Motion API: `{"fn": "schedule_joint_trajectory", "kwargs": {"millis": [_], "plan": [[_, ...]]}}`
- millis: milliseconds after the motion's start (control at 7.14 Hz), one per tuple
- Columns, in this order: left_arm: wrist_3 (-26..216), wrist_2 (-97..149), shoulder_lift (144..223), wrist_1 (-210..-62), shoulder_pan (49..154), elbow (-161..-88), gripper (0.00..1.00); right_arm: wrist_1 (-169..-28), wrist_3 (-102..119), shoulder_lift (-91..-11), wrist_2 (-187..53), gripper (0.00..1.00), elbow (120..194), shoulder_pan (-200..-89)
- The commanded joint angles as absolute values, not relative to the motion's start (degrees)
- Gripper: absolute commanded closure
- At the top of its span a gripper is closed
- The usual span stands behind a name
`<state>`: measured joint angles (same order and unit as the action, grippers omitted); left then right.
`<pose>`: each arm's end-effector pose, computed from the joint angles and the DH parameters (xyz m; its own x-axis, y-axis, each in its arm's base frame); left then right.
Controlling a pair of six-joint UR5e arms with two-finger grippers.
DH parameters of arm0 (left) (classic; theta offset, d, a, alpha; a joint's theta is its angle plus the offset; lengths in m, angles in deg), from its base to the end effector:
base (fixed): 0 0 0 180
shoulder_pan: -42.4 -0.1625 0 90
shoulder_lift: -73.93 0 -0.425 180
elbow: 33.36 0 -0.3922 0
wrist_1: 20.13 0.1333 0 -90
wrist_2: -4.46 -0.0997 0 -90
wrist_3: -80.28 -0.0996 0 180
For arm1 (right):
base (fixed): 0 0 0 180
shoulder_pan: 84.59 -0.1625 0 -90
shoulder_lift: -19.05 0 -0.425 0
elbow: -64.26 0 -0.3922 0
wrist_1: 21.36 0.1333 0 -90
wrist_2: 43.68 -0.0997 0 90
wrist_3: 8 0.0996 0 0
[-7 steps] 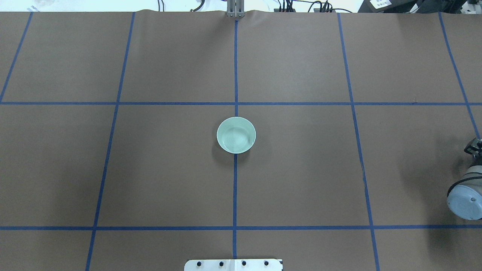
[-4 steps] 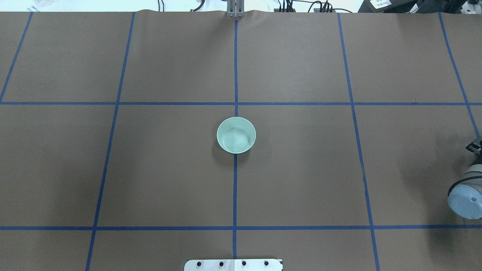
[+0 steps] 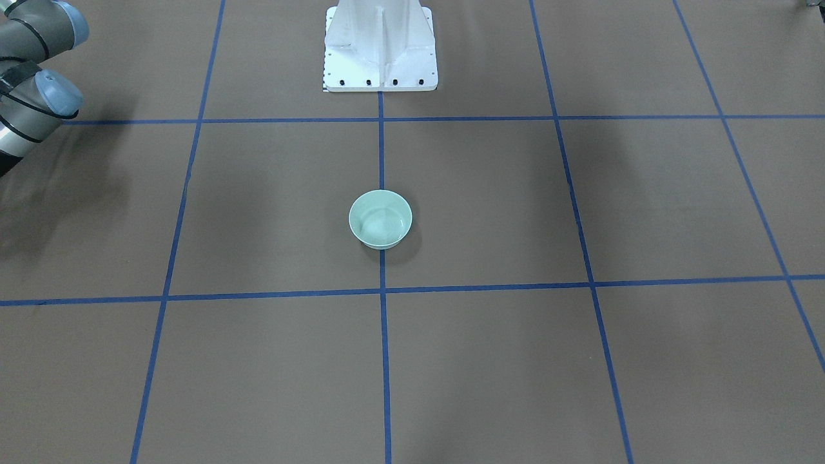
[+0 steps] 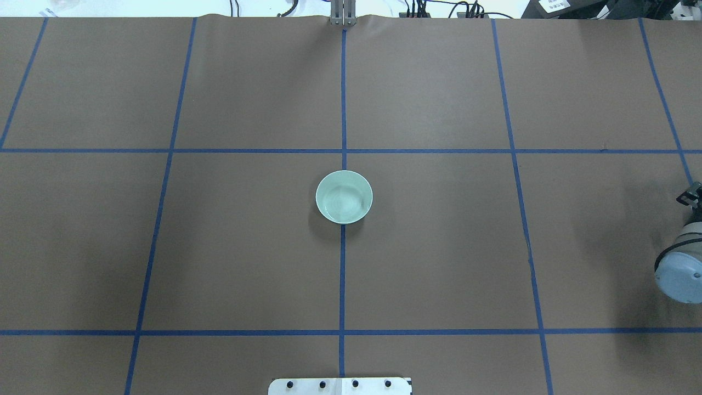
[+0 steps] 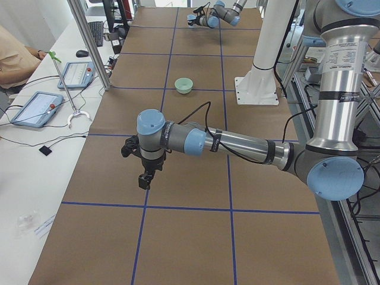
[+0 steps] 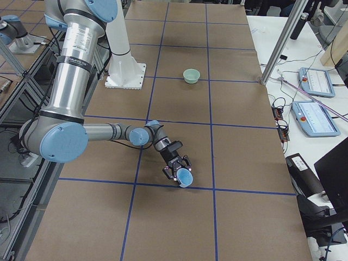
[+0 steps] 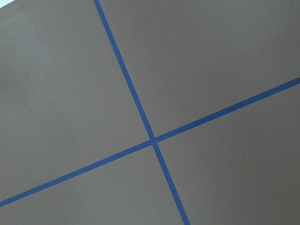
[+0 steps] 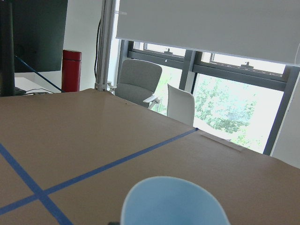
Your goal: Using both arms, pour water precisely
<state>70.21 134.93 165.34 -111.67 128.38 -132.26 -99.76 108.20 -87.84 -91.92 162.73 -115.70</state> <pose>-0.0328 -0.5130 0.5709 0.7260 0.3541 -0.5895 -0.1986 0.9287 0.3133 -0.2121 -0.3611 0.6952 0.5829 0.7364 0.3434 -0.7516 0.3281 0.5722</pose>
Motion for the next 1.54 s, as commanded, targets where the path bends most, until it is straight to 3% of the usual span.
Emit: {"fn": "schedule_joint_trajectory", "kwargs": {"millis": [0,420,841,1402], "plan": [[70.2,139.7,163.3,-110.9,131.3,-132.0,0.00,-84.8,92.2,-86.0,-92.5,1.00,162.7,-120.1],[69.6,140.0,162.1,-110.9,135.7,-132.0,0.00,-78.4,79.0,-78.6,-98.5,1.00,164.5,-122.4],[69.6,140.1,160.2,-111.0,136.7,-132.5,0.00,-78.2,65.8,-76.2,-102.3,1.00,171.9,-121.9],[69.6,140.1,160.2,-110.9,136.8,-132.5,0.00,-76.3,49.0,-63.3,-105.4,1.00,171.4,-115.3]]}}
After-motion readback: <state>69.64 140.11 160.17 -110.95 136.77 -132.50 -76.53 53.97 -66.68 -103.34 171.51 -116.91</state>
